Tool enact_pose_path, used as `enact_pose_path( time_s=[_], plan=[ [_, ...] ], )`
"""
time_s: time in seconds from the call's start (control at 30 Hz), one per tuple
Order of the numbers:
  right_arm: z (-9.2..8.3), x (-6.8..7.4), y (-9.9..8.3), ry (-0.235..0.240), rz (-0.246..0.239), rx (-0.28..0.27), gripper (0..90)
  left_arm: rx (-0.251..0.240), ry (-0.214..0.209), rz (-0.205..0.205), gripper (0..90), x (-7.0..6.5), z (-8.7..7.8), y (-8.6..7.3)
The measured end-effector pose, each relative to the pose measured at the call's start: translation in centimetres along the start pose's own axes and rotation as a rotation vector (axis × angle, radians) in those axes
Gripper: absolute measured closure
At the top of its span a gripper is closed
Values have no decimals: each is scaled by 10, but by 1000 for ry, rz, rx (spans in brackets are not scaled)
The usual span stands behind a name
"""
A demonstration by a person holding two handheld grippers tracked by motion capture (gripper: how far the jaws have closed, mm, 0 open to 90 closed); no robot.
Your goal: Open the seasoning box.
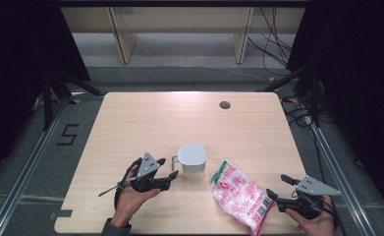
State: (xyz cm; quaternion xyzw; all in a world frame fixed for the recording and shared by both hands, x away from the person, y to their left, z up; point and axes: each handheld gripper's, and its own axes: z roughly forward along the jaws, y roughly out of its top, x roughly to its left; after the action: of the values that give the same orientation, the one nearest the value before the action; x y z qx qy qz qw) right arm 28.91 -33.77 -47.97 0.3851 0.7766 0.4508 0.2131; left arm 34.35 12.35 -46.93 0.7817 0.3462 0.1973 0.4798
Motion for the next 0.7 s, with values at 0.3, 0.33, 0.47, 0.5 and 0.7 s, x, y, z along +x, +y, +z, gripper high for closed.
enact_pose_path(
  time_s=[0.3, 0.33, 0.47, 0.5, 0.7],
  plan=[
    [0, 3, 1, -9, 8, 14, 251, -80, 58, 99, 769, -7, -13, 12],
    [0, 3, 1, -7, 4, 14, 251, -90, 54, 99, 789, -9, -14, 14],
    [1, 4, 1, -7, 3, 14, 251, -106, 49, 125, 855, -15, -17, 25],
    [0, 4, 1, -10, 12, 17, 251, -112, 40, 119, 868, -16, -17, 28],
    [-1, 2, 1, -12, -9, 9, 251, -122, 32, 102, 893, -13, -5, 35]
  ],
)
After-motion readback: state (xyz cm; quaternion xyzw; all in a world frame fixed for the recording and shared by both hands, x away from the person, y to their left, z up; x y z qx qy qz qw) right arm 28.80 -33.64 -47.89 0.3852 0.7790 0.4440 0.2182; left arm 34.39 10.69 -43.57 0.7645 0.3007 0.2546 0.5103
